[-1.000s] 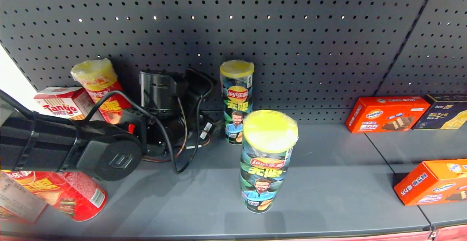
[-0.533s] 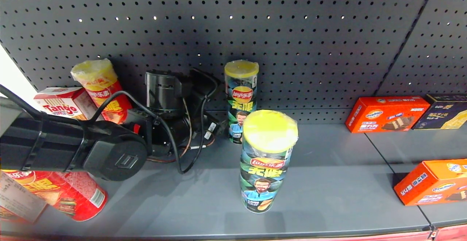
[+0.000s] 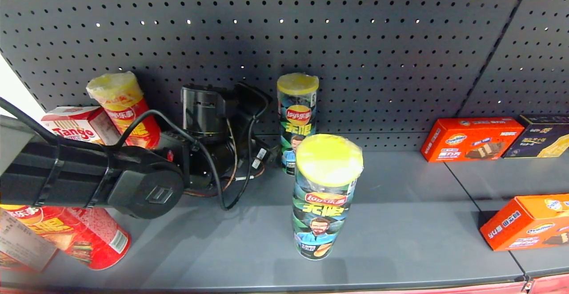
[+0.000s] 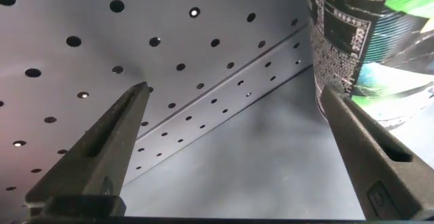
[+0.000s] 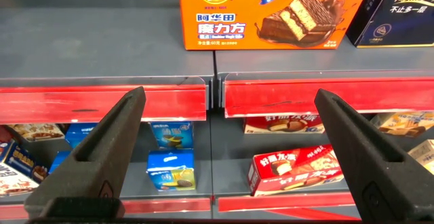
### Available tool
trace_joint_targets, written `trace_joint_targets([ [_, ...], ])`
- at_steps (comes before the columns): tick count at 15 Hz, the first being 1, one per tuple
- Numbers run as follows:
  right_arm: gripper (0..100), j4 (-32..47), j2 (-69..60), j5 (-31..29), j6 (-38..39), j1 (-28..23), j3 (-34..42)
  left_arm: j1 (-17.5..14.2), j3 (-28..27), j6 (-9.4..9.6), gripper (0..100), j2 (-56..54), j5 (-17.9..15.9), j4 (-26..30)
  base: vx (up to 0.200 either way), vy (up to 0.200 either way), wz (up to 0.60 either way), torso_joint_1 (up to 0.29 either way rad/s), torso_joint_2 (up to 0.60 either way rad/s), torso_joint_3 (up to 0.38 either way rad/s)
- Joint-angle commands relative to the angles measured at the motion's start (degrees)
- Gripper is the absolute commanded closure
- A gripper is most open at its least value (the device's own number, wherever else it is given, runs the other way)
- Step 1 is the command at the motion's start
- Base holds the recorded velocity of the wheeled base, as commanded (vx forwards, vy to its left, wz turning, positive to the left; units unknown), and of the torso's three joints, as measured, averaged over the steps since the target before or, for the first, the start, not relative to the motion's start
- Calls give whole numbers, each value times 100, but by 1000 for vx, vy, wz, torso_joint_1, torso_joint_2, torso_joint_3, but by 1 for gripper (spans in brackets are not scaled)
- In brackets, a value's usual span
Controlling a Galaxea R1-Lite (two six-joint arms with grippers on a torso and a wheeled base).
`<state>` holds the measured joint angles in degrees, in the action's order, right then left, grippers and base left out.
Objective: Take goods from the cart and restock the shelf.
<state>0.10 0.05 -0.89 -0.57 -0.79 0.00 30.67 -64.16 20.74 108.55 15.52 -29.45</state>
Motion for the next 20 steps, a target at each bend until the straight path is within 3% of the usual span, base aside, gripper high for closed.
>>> trace_joint_targets([
  [1, 0, -1, 4, 1, -4, 0, 0, 9, 26, 1, 0, -79, 4, 1, 0, 0, 0, 0, 0, 0],
  [8, 0, -1, 4, 1, -4, 0, 0, 62, 26, 1, 0, -1151, 30, -8, 0, 0, 0, 0, 0, 0],
  [9, 0, -1, 4, 1, -4, 0, 0, 150, 70, -61, 0, -1318, 30, -17, 0, 0, 0, 0, 0, 0],
  [11, 0, -1, 4, 1, -4, 0, 0, 405, 141, -474, 0, -1652, 21, -69, 0, 0, 0, 0, 0, 0],
  [12, 0, -1, 4, 1, -4, 0, 0, 624, 149, -588, 0, -1793, 30, -96, 0, 0, 0, 0, 0, 0],
  [14, 0, -1, 4, 1, -4, 0, 0, 782, 255, -650, 0, -2224, -84, -96, 0, 0, 0, 0, 0, 0],
  [16, 0, -1, 4, 1, -4, 0, 0, 1301, 536, -667, 0, -2689, -110, -96, 0, 0, 0, 0, 0, 0],
  [17, 0, -1, 4, 1, -4, 0, 0, 1398, 791, -667, 0, -2944, -110, -96, 0, 0, 0, 0, 0, 0],
  [20, 0, -1, 4, 1, -4, 0, 0, 1556, 2259, -650, 0, -4298, -84, -96, 0, 0, 0, 0, 0, 0],
])
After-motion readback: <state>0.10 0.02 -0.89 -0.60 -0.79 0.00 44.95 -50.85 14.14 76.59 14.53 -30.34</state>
